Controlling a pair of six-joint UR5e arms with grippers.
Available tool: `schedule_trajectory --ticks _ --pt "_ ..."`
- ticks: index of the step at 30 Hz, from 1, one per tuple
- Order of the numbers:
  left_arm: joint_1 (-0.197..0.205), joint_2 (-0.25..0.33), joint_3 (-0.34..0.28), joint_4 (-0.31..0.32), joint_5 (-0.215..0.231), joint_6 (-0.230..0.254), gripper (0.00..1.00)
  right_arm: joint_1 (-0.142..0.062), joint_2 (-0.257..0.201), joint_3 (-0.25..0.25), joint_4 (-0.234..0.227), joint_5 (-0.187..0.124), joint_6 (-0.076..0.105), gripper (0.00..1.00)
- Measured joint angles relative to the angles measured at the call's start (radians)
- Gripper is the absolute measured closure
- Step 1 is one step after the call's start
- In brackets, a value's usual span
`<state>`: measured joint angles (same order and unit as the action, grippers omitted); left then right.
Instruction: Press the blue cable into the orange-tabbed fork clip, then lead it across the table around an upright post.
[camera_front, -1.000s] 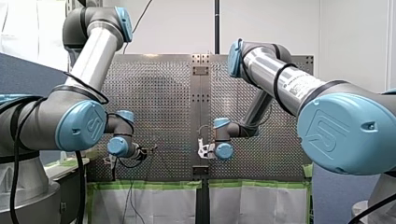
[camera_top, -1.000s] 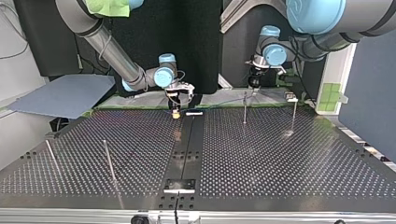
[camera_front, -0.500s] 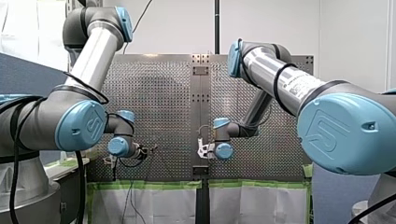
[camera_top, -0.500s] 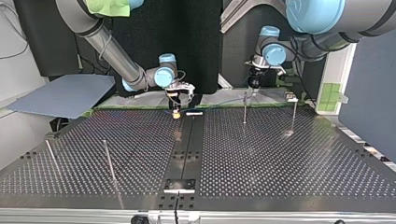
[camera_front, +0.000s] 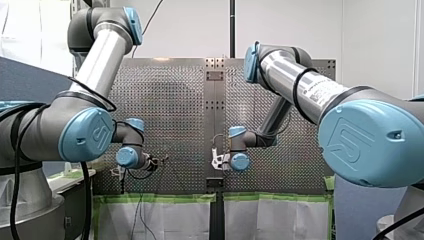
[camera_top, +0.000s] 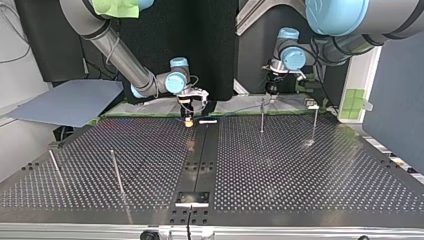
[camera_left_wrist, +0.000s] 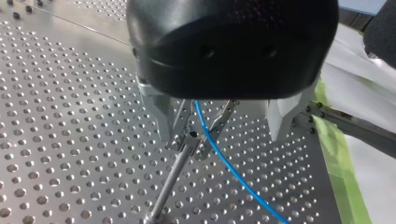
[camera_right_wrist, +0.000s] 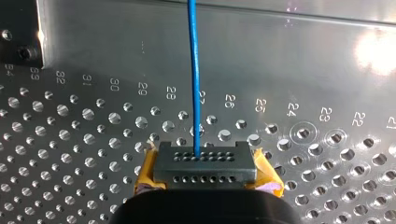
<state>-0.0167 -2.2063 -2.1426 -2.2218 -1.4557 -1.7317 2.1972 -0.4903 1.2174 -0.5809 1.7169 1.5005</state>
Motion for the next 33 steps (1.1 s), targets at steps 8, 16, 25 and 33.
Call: schedule_trajectory --ticks 8,16,25,33 --pt "-0.009 0.0 0.0 -0.001 -0.013 0.007 0.0 0.0 0.0 0.0 -0.001 -0.001 0.001 1.0" --pt "-0.021 0.001 0.0 -0.006 -0.024 0.031 0.0 0.001 0.0 0.0 -0.001 -0.001 0.002 1.0" --pt "-0.041 0.001 0.0 -0.007 -0.036 0.06 0.0 0.001 0.0 0.0 -0.004 0.0 0.002 1.0" --pt "-0.051 0.001 0.0 -0.007 -0.045 0.063 0.0 0.0 0.0 0.0 -0.004 -0.001 0.002 1.0"
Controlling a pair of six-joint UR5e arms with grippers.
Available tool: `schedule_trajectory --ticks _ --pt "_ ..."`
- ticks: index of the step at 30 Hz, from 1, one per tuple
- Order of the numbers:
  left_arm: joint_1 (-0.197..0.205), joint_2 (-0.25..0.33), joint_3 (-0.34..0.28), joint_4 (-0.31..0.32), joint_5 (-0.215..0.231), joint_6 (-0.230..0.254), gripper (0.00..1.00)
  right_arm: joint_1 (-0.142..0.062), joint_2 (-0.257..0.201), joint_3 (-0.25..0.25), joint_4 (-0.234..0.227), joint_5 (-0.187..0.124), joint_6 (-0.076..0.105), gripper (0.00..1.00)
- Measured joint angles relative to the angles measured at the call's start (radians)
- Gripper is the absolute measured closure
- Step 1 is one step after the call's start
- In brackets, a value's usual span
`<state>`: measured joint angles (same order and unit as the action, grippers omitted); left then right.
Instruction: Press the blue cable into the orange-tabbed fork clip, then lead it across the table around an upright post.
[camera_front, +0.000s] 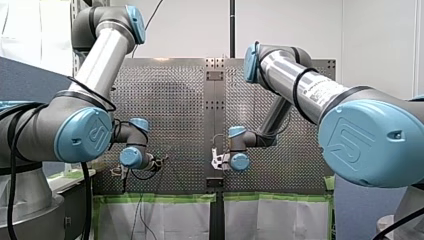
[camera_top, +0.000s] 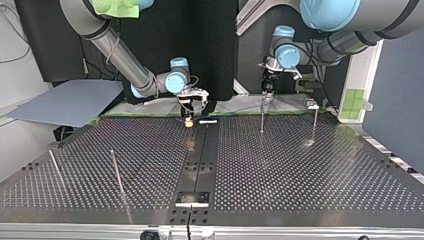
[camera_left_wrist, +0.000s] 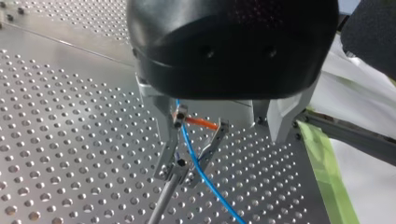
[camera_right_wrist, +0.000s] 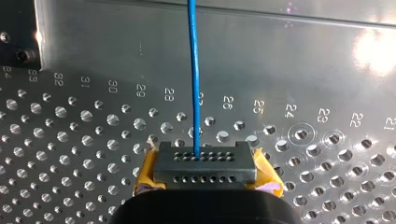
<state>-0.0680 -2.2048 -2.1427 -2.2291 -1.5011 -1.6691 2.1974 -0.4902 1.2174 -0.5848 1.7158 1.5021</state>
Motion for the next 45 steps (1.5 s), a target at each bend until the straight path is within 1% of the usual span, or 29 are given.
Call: schedule_trajectory --ticks 20,26,29,35,40,42,45 --pt "-0.022 0.0 0.0 0.001 -0.024 -0.001 0.0 -0.005 0.0 0.0 -0.001 -0.001 0.001 1.0" --pt "-0.049 0.001 0.0 0.012 -0.024 -0.001 0.0 -0.005 0.0 0.0 -0.001 -0.001 0.001 1.0" --pt "-0.074 0.004 0.0 0.024 -0.039 -0.004 0.0 -0.005 0.001 0.0 -0.001 -0.001 0.001 1.0" --pt "-0.125 0.007 0.0 0.067 -0.084 -0.041 0.0 -0.005 0.001 0.0 -0.001 -0.002 0.001 1.0" --pt "-0.171 0.006 0.0 0.112 -0.123 -0.087 0.0 -0.005 0.001 0.0 -0.002 -0.008 0.002 1.0" --pt "-0.185 0.006 0.0 0.125 -0.137 -0.105 0.0 -0.005 0.001 0.0 -0.003 -0.01 0.002 1.0" --pt "-0.193 0.006 0.001 0.134 -0.144 -0.132 0.0 -0.005 0.001 -0.001 -0.003 -0.012 0.002 1.0"
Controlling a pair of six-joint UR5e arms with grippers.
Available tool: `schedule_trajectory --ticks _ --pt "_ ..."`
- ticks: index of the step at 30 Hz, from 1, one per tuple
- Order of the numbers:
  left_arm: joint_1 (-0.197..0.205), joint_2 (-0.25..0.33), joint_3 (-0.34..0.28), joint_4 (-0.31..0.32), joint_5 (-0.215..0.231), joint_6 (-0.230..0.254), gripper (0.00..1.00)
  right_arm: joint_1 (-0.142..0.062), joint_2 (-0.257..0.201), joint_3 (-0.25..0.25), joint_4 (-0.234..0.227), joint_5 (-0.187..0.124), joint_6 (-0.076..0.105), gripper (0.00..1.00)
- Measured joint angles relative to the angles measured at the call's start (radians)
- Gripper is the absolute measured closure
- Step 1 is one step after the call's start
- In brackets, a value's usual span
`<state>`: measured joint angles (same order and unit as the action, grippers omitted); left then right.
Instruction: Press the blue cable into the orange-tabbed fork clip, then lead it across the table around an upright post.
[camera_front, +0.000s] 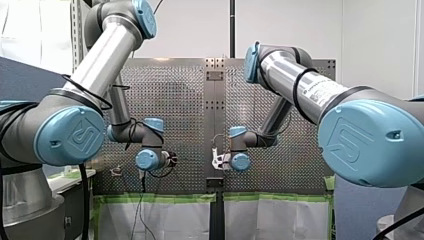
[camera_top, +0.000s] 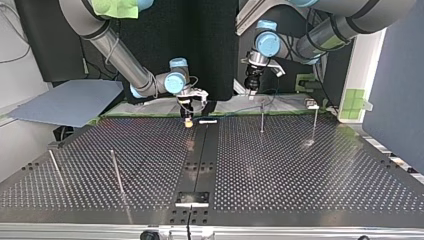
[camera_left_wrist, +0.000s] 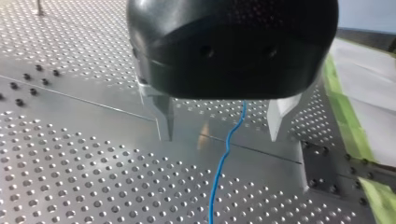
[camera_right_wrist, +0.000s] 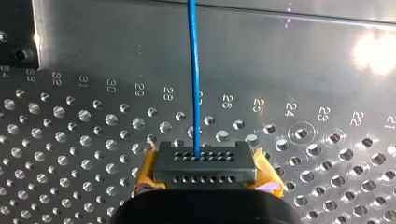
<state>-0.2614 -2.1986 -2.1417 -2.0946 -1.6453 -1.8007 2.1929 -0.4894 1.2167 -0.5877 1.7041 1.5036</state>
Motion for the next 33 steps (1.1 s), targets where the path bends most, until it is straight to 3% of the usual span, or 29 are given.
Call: schedule_trajectory --ticks 10,21,33 --pt "-0.005 -0.018 0.051 -0.016 0.0 -0.074 0.0 0.0 0.0 -0.003 0.001 -0.002 0.0 1.0" --pt "0.007 -0.102 0.12 -0.022 -0.014 -0.084 0.0 0.0 -0.001 -0.007 0.006 -0.003 0.0 1.0" --pt "0.02 -0.113 0.146 -0.038 -0.019 -0.088 0.0 0.003 0.0 -0.008 0.006 -0.006 0.0 1.0"
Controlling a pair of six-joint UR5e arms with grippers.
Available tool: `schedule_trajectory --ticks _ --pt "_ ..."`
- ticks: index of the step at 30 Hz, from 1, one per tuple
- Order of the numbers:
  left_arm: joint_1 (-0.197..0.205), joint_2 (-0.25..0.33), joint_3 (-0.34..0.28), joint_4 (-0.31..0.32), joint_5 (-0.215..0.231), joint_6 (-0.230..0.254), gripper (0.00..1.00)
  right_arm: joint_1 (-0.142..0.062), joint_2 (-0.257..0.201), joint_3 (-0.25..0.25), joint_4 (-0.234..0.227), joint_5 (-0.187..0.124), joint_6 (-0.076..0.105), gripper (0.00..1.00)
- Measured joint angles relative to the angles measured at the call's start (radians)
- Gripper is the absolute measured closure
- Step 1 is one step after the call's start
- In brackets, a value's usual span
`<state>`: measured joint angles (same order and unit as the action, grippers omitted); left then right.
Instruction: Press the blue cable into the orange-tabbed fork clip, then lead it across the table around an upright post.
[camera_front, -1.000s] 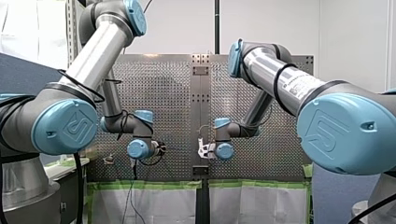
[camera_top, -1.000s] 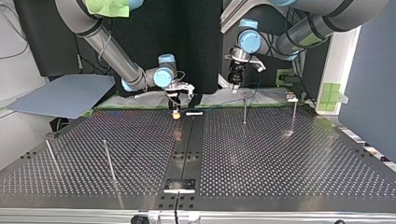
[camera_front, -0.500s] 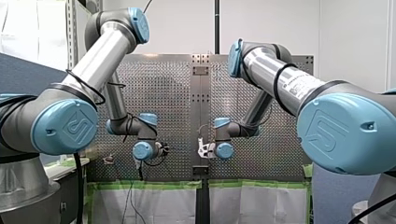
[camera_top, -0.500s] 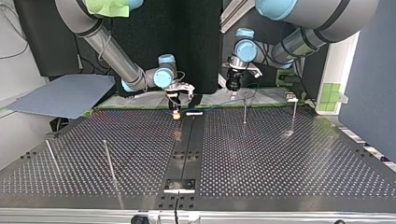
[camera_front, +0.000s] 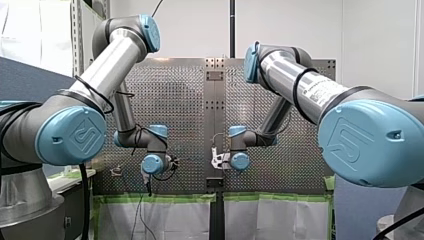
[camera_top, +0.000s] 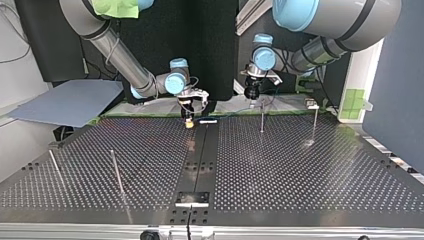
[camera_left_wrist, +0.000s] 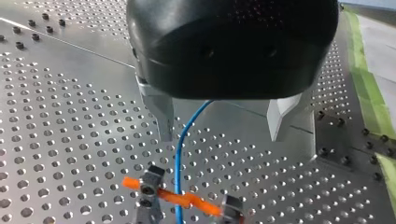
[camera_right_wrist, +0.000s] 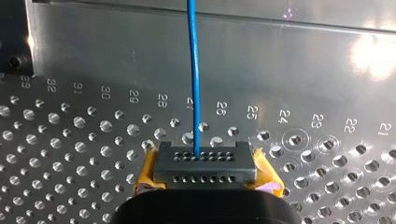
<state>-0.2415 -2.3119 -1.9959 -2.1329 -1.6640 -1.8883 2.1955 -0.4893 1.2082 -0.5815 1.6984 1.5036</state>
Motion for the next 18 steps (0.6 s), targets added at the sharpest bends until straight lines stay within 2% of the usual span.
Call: schedule_trajectory --ticks 11,18 --pt "-0.004 -0.021 0.054 -0.016 -0.002 0.003 0.0 -0.001 -0.001 0.0 0.001 -0.003 0.0 1.0" --pt "-0.011 -0.053 0.109 -0.052 -0.021 0.03 0.0 -0.002 -0.001 -0.001 0.008 -0.004 -0.001 1.0"
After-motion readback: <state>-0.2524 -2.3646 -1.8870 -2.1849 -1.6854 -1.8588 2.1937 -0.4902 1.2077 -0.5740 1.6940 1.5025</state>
